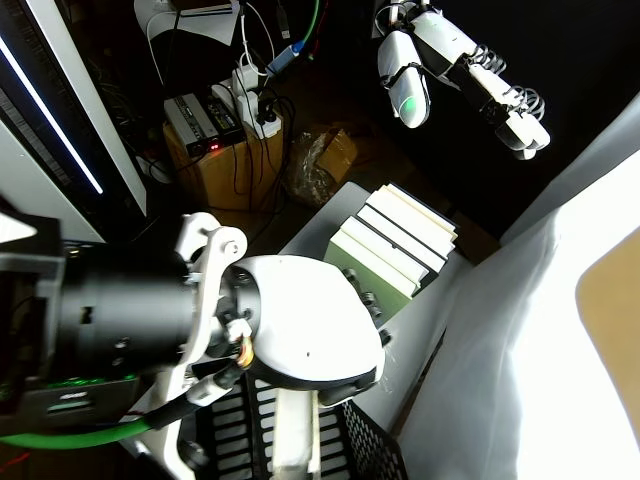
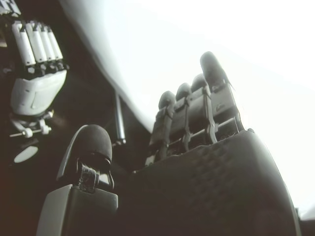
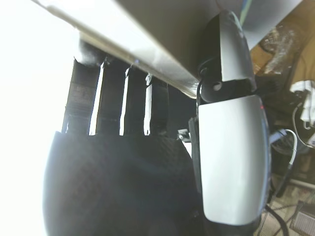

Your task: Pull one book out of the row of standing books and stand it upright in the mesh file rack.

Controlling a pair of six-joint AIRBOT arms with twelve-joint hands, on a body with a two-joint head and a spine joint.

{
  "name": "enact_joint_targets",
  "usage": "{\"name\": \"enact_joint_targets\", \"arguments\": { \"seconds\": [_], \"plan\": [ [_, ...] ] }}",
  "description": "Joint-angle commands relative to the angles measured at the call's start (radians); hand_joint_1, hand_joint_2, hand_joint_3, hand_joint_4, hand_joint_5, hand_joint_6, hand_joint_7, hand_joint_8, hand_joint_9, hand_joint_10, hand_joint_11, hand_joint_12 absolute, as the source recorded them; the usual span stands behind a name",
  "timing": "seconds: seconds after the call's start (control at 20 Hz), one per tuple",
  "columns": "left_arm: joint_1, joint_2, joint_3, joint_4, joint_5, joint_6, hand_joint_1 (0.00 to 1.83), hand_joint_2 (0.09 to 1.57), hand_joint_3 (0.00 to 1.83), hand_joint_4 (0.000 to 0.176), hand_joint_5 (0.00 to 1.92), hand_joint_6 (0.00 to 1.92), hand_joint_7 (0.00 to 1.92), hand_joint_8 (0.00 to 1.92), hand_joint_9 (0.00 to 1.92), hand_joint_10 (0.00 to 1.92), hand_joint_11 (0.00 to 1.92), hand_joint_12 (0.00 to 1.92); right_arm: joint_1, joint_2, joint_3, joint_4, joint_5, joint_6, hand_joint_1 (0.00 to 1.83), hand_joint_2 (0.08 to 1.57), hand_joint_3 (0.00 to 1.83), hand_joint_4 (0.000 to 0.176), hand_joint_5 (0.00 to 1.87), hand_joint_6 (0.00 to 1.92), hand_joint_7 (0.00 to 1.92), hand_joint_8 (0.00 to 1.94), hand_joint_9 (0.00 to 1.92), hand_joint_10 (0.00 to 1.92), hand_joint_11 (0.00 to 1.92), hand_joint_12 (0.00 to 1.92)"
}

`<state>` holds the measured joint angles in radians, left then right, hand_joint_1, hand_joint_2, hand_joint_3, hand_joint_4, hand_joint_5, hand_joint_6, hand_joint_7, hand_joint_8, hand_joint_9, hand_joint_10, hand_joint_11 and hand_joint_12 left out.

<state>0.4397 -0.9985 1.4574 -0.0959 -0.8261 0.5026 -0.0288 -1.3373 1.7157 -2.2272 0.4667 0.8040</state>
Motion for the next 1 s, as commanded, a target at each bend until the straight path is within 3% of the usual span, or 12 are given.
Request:
{"name": "enact_joint_targets", "arguments": {
  "seconds": [0.0,0.05,0.1,0.15,0.2,0.25,0.35,0.5,0.55,0.7,0.8,0.95],
  "plan": [
    [-0.01,0.01,-0.004,-0.012,-0.135,-0.008,0.14,1.44,0.0,0.011,0.06,0.01,0.01,0.0,0.0,0.0,0.0,0.22,0.015,0.003,0.011,0.006,-0.068,-0.013,1.31,1.24,0.0,0.0,0.8,1.17,0.67,1.46,0.71,1.67,0.56,1.85],
    [-0.008,0.009,-0.004,-0.012,-0.138,-0.01,0.1,1.42,0.0,0.019,0.06,0.0,0.01,0.0,0.0,0.0,0.0,0.09,0.015,-0.004,0.022,0.003,-0.071,-0.013,1.32,1.26,0.0,0.0,0.68,1.44,0.67,1.39,0.69,1.59,0.44,1.79],
    [-0.007,0.008,-0.004,-0.012,-0.143,-0.013,0.07,1.42,0.0,0.036,0.05,0.0,0.01,0.0,0.0,0.0,0.0,0.0,0.01,-0.017,0.038,0.004,-0.074,-0.013,1.15,1.29,0.0,0.0,0.69,1.48,0.65,1.46,0.59,1.39,0.31,1.79],
    [-0.005,0.008,-0.004,-0.013,-0.147,-0.015,0.09,1.42,0.0,0.031,0.07,0.01,0.03,0.01,0.0,0.0,0.0,0.0,0.006,-0.026,0.047,0.004,-0.076,-0.013,1.12,1.28,0.0,0.024,0.72,1.45,0.69,1.42,0.63,1.28,0.32,1.78],
    [-0.002,0.008,-0.004,-0.015,-0.15,-0.017,0.09,1.42,0.0,0.036,0.08,0.01,0.04,0.01,0.0,0.0,0.0,0.0,0.001,-0.036,0.062,0.004,-0.079,-0.013,1.32,1.23,0.0,0.0,0.72,1.4,0.75,1.28,0.71,1.51,0.4,1.68],
    [0.001,0.007,-0.004,-0.016,-0.154,-0.019,0.09,1.42,0.0,0.028,0.08,0.01,0.04,0.01,0.0,0.0,0.0,0.0,-0.005,-0.046,0.075,0.004,-0.082,-0.013,1.44,1.25,0.0,0.0,0.62,1.45,0.72,1.28,0.71,1.45,0.42,1.84],
    [0.009,0.006,-0.003,-0.022,-0.167,-0.025,0.12,1.42,0.0,0.035,0.08,0.01,0.06,0.01,0.0,0.0,0.0,0.0,-0.012,-0.055,0.092,0.004,-0.088,-0.011,1.47,1.22,0.0,0.0,0.68,1.41,0.76,1.21,0.77,1.34,0.52,1.85],
    [0.027,-0.004,0.005,-0.032,-0.185,-0.04,0.13,1.42,0.0,0.049,0.07,0.0,0.04,0.0,0.0,0.0,0.0,0.0,-0.023,-0.064,0.118,0.003,-0.099,-0.003,1.47,1.21,0.0,0.0,0.71,1.37,0.78,1.19,0.79,1.34,0.52,1.84],
    [0.032,-0.007,0.007,-0.034,-0.189,-0.045,0.15,1.42,0.0,0.023,0.07,0.0,0.04,0.0,0.0,0.0,0.0,0.0,-0.026,-0.064,0.126,-0.002,-0.102,0.005,1.47,1.22,0.0,0.0,0.7,1.37,0.75,1.24,0.75,1.4,0.51,1.88],
    [0.037,-0.016,0.014,-0.034,-0.196,-0.055,0.11,1.43,0.0,0.017,0.06,0.0,0.03,0.0,0.0,0.0,0.0,0.0,-0.027,-0.064,0.136,-0.031,-0.12,0.022,1.47,1.22,0.0,0.0,0.73,1.33,0.78,1.2,0.75,1.39,0.52,1.86],
    [0.045,-0.022,0.02,-0.034,-0.205,-0.068,0.11,1.43,0.0,0.015,0.07,0.0,0.04,0.0,0.0,0.0,0.0,0.0,-0.027,-0.064,0.15,-0.074,-0.129,0.036,1.35,1.21,0.0,0.0,0.74,1.33,0.81,1.21,0.74,1.48,0.48,1.65],
    [0.047,-0.029,0.027,-0.034,-0.211,-0.078,0.1,1.44,0.0,0.006,0.07,0.0,0.04,0.0,0.0,0.0,0.0,0.0,-0.027,-0.073,0.168,-0.182,-0.134,0.086,1.35,1.21,0.0,0.0,0.7,1.35,0.81,1.22,0.77,1.47,0.52,1.63]
  ]
}}
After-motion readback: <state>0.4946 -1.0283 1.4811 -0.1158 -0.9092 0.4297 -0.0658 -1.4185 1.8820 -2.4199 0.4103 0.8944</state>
